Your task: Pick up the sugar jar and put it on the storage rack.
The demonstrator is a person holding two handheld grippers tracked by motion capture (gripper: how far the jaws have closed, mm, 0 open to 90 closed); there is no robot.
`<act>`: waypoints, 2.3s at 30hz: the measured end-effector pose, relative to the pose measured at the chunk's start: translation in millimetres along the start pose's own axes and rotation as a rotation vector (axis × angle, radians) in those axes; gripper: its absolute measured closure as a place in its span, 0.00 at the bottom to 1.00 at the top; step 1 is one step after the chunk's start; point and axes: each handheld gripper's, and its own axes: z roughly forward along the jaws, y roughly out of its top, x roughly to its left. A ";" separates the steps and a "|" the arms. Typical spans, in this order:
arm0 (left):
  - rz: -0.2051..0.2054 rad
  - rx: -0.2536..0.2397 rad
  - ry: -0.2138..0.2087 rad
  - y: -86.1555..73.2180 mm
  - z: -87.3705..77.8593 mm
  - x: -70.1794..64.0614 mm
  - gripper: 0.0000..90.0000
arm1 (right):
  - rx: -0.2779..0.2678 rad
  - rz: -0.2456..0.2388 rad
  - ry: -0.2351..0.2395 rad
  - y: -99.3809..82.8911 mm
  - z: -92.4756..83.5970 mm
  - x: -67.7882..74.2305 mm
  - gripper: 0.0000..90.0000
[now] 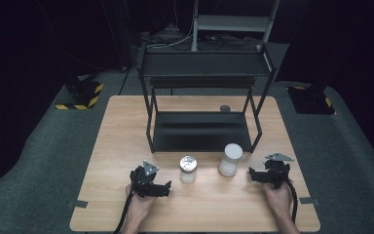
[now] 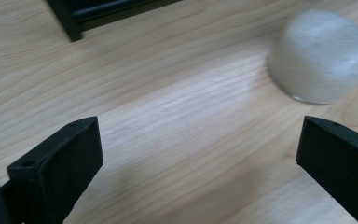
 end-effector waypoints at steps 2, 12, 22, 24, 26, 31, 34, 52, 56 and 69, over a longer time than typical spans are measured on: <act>0.017 -0.006 -0.019 1.0 0.6 -4.3 0.01 | 0.000 0.000 0.000 0.0 0.0 0.1 0.00; -0.259 -0.251 -0.065 -22.0 35.7 -54.2 0.01 | 0.000 0.000 0.000 0.0 0.0 0.1 0.00; -0.237 -0.263 -0.089 -13.5 51.1 -68.8 0.05 | 0.000 0.000 -0.001 0.0 0.0 0.1 0.00; -0.240 -0.266 -0.094 -11.9 53.8 -70.6 0.05 | 0.000 0.000 -0.001 0.0 0.0 0.1 0.00; -0.263 -0.280 -0.104 -11.6 57.3 -72.1 0.07 | 0.000 0.000 -0.001 0.1 0.0 0.2 0.00; -0.309 -0.313 -0.112 -10.7 64.6 -74.8 0.10 | 0.000 0.000 -0.001 0.0 0.0 0.2 0.00; -0.283 -0.299 -0.111 -7.9 64.7 -73.1 0.12 | 0.000 -0.001 -0.001 0.0 0.0 0.2 0.00; -0.322 -0.369 -0.065 -9.0 79.5 -90.4 0.28 | 0.000 0.000 -0.001 0.0 0.0 0.3 0.00; -0.309 -0.374 -0.051 -9.4 79.9 -92.2 0.32 | 0.000 0.000 -0.001 0.0 -0.1 0.3 0.00; -0.262 -0.373 -0.044 -10.3 77.7 -93.5 0.35 | 0.000 0.001 -0.001 0.1 0.0 0.2 0.00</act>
